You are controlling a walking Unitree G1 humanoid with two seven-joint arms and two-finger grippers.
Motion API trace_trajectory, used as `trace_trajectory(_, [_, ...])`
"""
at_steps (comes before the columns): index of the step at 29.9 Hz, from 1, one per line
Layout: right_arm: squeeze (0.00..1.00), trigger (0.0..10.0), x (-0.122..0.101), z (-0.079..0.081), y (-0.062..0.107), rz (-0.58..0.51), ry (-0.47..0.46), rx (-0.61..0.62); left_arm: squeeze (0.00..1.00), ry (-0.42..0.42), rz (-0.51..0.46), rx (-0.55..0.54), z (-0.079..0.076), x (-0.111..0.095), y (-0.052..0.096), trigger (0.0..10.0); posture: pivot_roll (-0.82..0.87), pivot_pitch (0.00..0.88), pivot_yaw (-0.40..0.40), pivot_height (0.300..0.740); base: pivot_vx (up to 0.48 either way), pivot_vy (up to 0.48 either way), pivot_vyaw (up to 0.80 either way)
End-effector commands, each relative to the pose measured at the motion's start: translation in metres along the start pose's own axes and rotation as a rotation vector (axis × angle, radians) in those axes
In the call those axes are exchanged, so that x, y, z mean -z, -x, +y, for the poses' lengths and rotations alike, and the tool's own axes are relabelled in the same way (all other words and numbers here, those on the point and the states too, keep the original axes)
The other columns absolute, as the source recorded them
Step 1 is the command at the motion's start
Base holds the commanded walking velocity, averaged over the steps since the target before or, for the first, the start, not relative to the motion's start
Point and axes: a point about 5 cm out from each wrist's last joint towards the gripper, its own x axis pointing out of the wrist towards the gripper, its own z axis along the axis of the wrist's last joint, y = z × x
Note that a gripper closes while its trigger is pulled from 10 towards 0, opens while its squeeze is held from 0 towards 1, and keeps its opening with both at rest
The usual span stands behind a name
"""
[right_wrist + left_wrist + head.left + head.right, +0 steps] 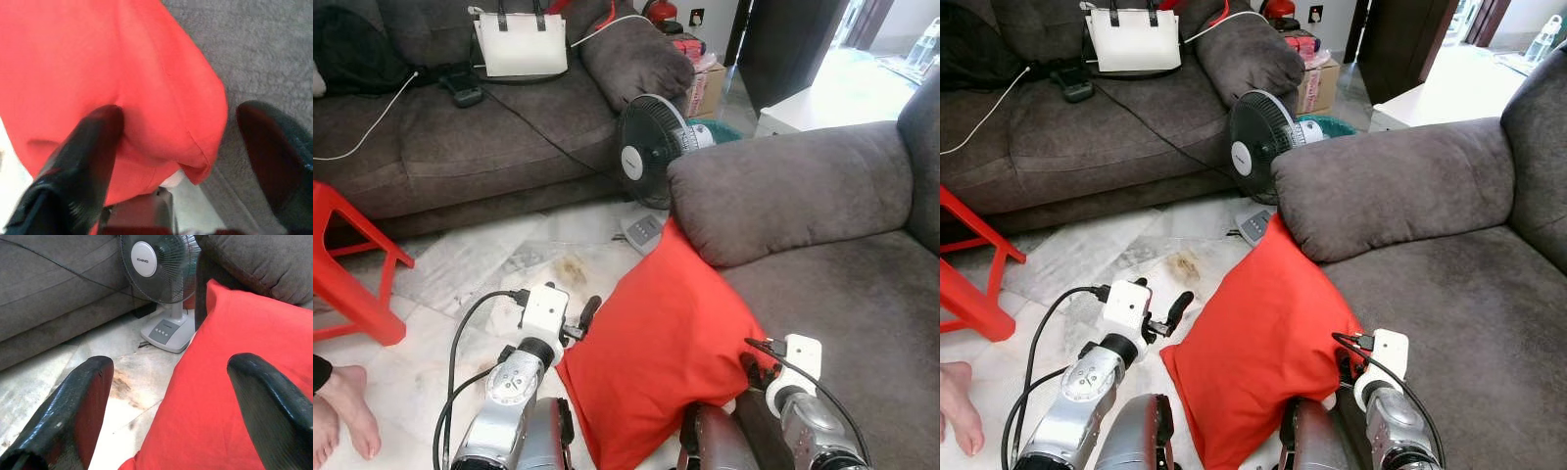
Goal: Move the pillow to the sofa from floor
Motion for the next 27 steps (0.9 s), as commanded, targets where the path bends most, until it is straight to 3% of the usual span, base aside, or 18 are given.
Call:
trace_trajectory(1, [0.00,10.0,0.007,0.002,0.001,0.027,-0.069,-0.014,0.00,0.019,0.031,0.004,-0.002,0.006,0.003,10.0,0.17,0.088,-0.039,0.594,0.000,0.000,0.00])
trace_trajectory(8, [0.00,10.0,0.008,0.013,0.000,0.027,-0.152,-0.097,0.00,0.030,0.032,0.000,-0.002,0.007,0.002,10.0,0.17,0.088,-0.040,0.594,0.000,0.000,0.00])
trace_trajectory(27, [0.00,10.0,0.009,0.024,-0.002,-0.009,-0.402,-0.140,0.00,0.055,0.021,-0.015,-0.003,0.006,0.002,10.0,0.16,0.090,-0.045,0.594,0.000,0.000,0.00])
